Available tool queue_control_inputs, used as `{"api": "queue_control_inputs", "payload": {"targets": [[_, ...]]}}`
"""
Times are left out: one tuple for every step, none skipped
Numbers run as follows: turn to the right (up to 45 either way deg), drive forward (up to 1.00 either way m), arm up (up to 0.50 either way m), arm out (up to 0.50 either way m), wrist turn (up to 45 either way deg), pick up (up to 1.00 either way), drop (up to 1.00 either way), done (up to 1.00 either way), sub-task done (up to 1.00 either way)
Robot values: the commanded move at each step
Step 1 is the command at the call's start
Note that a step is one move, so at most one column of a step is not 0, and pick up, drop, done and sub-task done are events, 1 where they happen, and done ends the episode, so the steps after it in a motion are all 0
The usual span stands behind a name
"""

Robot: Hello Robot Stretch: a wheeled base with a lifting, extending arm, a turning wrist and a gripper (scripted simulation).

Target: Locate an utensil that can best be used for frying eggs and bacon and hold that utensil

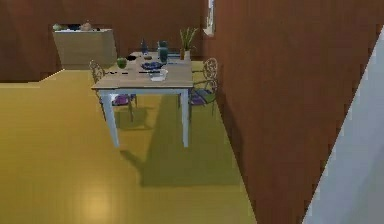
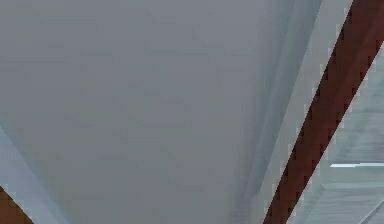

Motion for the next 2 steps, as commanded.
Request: {"api": "queue_control_inputs", "payload": {"targets": [[-6.0, 0.0, 0.0, 0.0, 0.0, 0.0, 0.0, 0.0, 0.0], [0.0, 0.25, 0.0, 0.0, 0.0, 0.0, 0.0, 0.0, 0.0]]}}
